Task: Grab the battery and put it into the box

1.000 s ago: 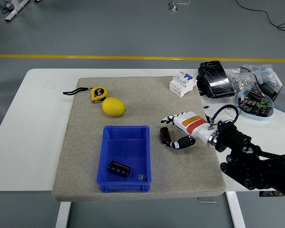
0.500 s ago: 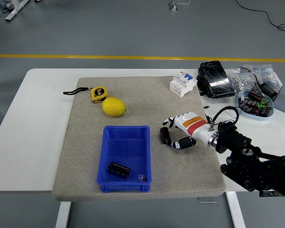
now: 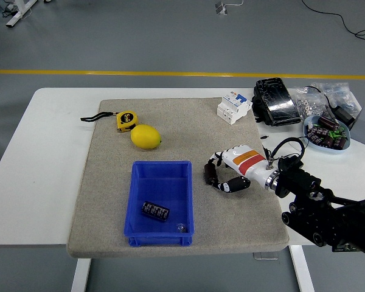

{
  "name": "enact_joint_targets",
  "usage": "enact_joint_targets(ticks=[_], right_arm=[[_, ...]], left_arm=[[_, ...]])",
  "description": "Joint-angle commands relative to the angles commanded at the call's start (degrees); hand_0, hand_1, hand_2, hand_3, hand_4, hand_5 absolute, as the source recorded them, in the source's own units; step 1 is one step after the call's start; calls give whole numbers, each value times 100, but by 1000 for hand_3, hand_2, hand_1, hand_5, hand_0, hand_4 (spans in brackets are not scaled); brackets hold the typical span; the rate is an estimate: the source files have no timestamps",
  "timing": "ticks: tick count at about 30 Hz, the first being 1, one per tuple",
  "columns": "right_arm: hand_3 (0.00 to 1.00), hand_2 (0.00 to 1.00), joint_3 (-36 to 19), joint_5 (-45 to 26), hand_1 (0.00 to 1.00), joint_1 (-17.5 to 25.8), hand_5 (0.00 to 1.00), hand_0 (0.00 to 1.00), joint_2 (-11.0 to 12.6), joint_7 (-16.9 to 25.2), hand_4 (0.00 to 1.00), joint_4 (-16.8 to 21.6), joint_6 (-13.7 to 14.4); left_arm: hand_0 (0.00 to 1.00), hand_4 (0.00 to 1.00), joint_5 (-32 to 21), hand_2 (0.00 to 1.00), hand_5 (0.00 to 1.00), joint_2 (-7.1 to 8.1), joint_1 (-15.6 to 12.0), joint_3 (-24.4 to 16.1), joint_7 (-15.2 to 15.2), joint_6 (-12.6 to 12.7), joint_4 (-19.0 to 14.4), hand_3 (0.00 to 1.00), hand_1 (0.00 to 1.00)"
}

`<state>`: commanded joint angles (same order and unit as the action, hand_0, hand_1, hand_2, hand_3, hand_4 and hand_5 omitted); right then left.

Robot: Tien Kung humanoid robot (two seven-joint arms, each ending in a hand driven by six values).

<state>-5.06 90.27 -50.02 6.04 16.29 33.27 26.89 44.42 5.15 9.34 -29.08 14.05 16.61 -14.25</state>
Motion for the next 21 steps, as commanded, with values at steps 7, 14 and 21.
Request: enact_joint_targets(ticks=[7, 14, 21], right_arm=[[675, 551, -132, 48, 473, 29, 327, 352, 63, -68, 787, 90, 49], [667, 552, -319, 151, 476, 23, 328, 353, 159, -148, 783, 150, 72], [662, 549, -327, 193, 473, 19, 323, 351, 213, -153, 779, 144, 36]], left_arm=[[561, 634, 49, 641, 604, 8, -75, -31, 16, -18, -1, 586, 567], [561, 633, 78, 641, 604, 25, -135, -50, 19, -24, 2, 585, 568], [559, 633, 110, 641, 603, 34, -146, -69, 28, -31, 4, 585, 567]])
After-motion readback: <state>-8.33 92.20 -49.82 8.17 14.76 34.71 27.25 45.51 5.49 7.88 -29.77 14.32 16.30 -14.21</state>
